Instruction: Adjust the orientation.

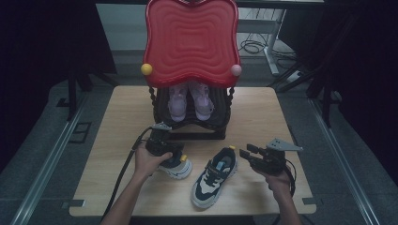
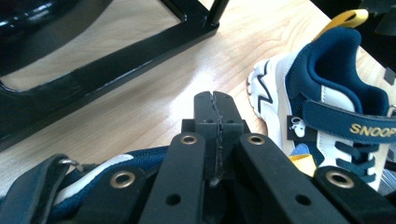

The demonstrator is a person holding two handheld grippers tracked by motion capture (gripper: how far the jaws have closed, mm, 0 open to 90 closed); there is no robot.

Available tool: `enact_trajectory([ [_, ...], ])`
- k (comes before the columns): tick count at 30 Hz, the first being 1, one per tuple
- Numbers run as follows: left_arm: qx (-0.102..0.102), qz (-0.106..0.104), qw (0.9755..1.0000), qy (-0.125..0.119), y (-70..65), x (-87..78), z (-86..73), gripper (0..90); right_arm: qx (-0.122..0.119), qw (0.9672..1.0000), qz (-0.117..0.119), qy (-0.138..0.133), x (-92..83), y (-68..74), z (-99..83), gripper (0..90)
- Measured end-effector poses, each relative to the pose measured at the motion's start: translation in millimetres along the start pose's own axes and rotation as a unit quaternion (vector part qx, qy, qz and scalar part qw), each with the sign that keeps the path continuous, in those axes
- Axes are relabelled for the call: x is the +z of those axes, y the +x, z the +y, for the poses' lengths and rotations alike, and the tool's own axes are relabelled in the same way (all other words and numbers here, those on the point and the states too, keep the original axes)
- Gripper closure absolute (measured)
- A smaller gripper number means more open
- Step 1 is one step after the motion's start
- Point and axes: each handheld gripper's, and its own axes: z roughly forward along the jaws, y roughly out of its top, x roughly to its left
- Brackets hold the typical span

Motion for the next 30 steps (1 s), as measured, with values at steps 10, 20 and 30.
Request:
enact_trajectory([
  [10,0.01,-0.016,0.9998,0.008,-11.2,-3.6,-12.7,90.0,0.0,1.0,0.0,0.0,-0.1,-0.1,-0.1,54.7],
  [20,0.019,-0.023,0.9995,0.009,-21.2,-12.3,-31.1,90.0,0.0,1.0,-0.002,0.0,0.2,-0.6,-0.4,54.7],
  [30,0.038,-0.026,0.9986,0.024,-31.8,-23.7,-42.7,90.0,0.001,1.0,-0.002,0.001,0.6,-0.7,-0.8,54.7],
])
